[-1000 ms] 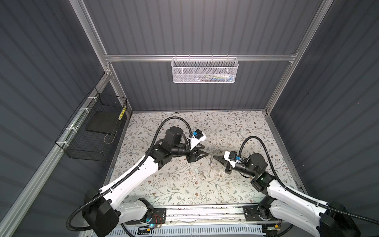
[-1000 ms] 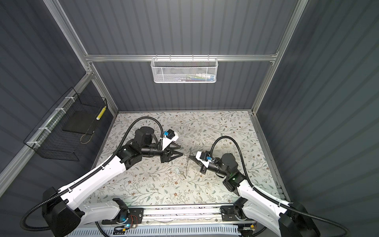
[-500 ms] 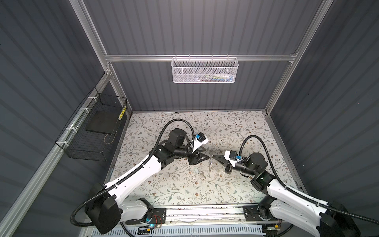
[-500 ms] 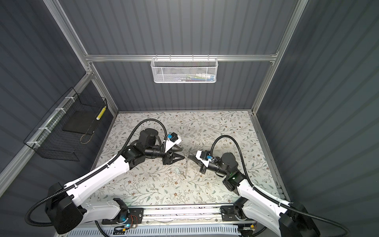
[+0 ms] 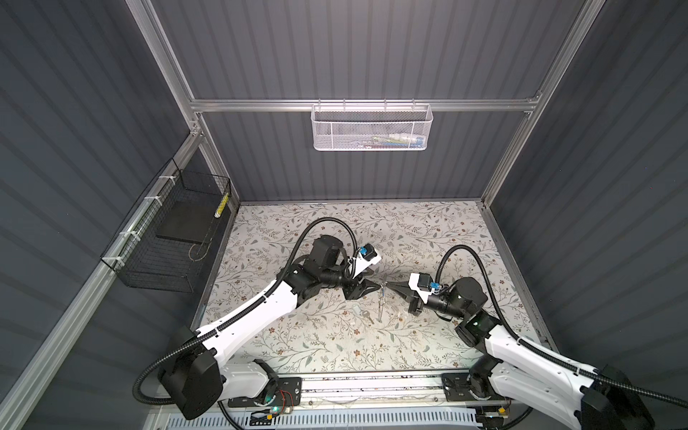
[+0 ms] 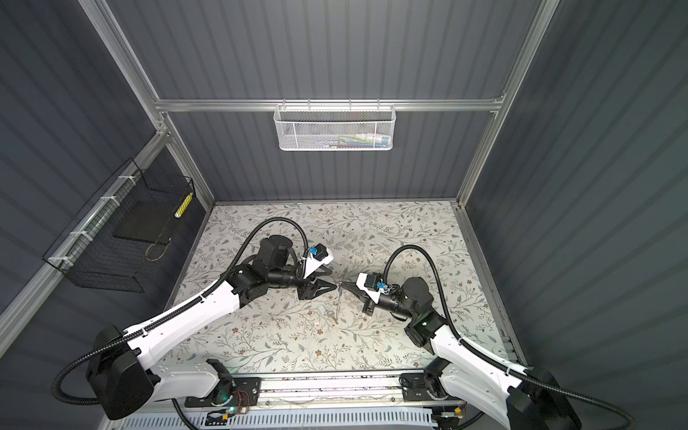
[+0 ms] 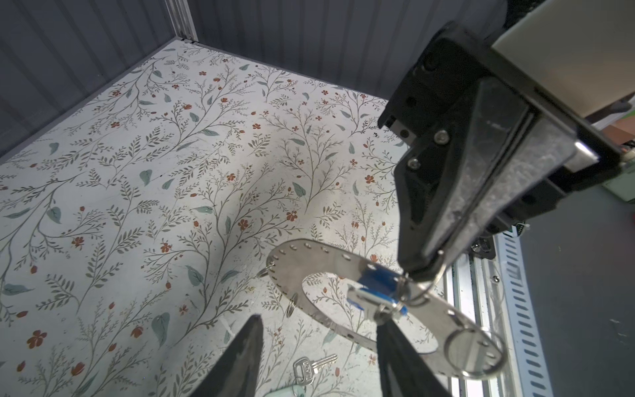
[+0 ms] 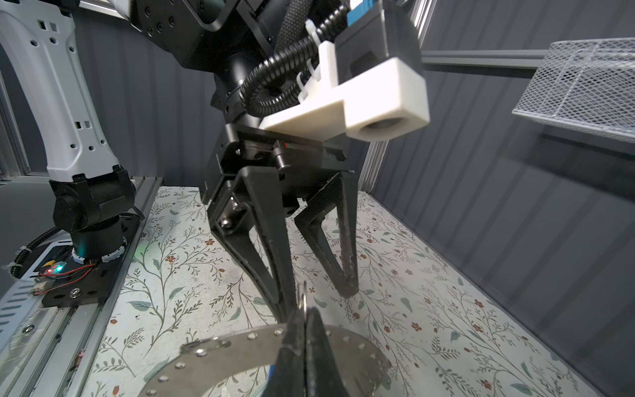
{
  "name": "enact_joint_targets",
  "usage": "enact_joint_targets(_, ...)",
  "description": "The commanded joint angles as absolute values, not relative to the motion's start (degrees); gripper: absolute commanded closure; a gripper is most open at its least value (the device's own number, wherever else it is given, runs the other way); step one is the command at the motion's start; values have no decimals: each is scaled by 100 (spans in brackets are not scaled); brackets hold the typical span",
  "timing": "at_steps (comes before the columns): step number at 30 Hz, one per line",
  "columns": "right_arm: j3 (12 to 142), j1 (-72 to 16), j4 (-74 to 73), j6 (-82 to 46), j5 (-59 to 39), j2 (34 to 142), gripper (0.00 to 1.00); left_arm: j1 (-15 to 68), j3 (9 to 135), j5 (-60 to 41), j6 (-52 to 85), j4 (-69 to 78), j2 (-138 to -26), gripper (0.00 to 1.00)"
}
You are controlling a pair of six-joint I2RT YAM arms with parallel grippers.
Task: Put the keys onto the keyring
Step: 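Open the left gripper and draw it back from the split keyring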
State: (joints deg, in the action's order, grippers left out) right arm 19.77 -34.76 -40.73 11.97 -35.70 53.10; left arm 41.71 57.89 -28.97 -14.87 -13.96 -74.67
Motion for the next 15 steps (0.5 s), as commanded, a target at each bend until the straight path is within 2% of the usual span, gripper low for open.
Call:
enact_joint_targets(1, 2127, -3454, -4388, 1125, -3611, 5251, 100, 4203, 5661, -2648, -1573, -1353, -7520, 46)
enact_joint_targets(10, 2175, -3267, -4286, 1042, -3674, 5297, 100, 4209, 5456, -2717, -1989, -1502, -6647, 48)
enact_joint_targets(15, 2144, -3258, -4413, 929, -3802, 5361, 100, 4208, 5516, -2896, -1949, -1366, -6549, 50)
